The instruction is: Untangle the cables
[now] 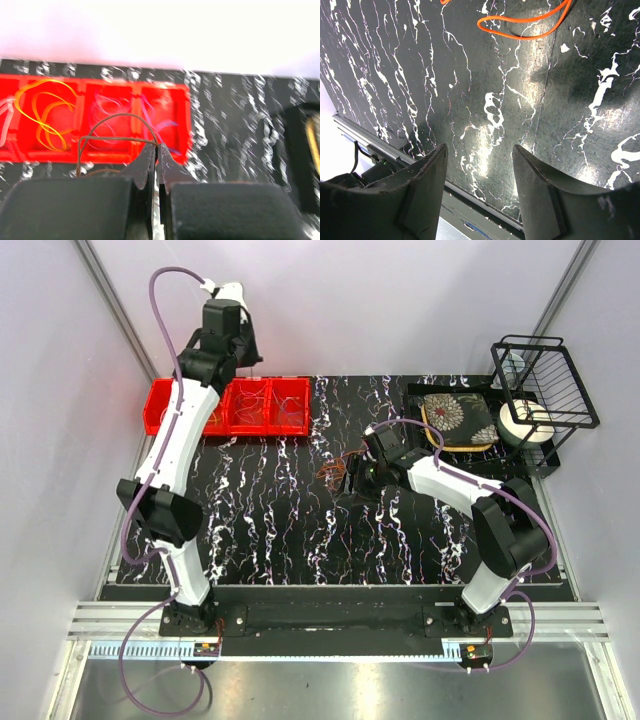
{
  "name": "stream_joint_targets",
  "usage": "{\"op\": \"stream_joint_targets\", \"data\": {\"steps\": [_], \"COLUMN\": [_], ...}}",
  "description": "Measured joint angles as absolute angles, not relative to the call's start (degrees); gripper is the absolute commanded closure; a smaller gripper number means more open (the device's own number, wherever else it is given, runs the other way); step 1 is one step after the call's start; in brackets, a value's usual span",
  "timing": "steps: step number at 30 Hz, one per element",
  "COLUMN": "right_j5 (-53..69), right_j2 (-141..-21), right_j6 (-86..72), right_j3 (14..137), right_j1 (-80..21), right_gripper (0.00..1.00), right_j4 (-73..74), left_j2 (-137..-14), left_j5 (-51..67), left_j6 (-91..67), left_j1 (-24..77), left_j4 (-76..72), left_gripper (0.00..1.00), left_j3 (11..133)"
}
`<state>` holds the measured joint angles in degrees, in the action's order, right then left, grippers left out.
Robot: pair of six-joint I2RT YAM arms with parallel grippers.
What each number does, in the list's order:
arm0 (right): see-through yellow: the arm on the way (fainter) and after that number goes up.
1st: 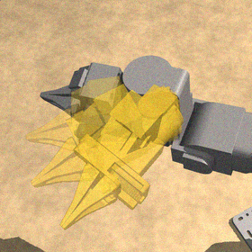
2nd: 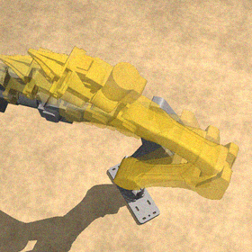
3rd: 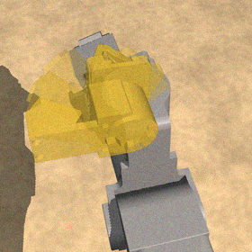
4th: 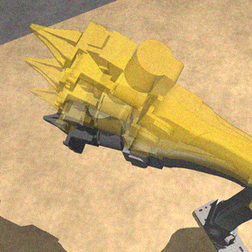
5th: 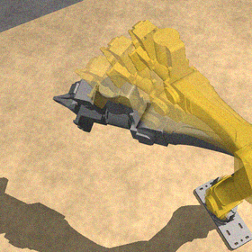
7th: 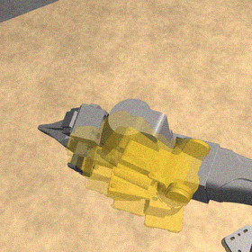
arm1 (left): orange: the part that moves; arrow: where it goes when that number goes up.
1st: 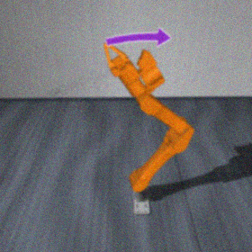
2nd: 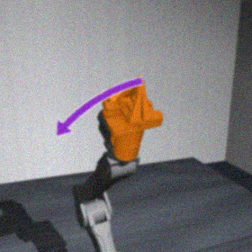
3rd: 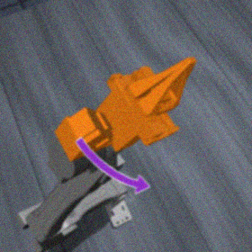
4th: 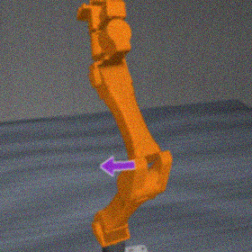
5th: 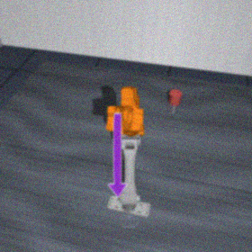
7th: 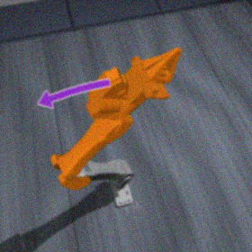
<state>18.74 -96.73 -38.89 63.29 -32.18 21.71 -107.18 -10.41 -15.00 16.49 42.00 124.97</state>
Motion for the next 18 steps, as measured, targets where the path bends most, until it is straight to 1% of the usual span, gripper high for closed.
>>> {"op": "stream_joint_targets", "data": {"steps": [7, 18], "right_j5": [18.7, 18.7], "right_j2": [-96.7, -96.7], "right_j6": [-38.9, -38.8], "right_j3": [63.3, 63.3], "right_j1": [-32.2, -32.2], "right_gripper": [0.40, 0.40], "right_j4": [21.7, 22.0], "left_j2": [-111.5, -122.4], "left_j5": [-7.2, 9.4], "left_j6": [-9.4, -5.2], "left_j1": [11.4, 4.9], "left_j4": [32.2, 16.7], "left_gripper": [1.00, 1.00], "left_j3": [123.4, 123.2]}}
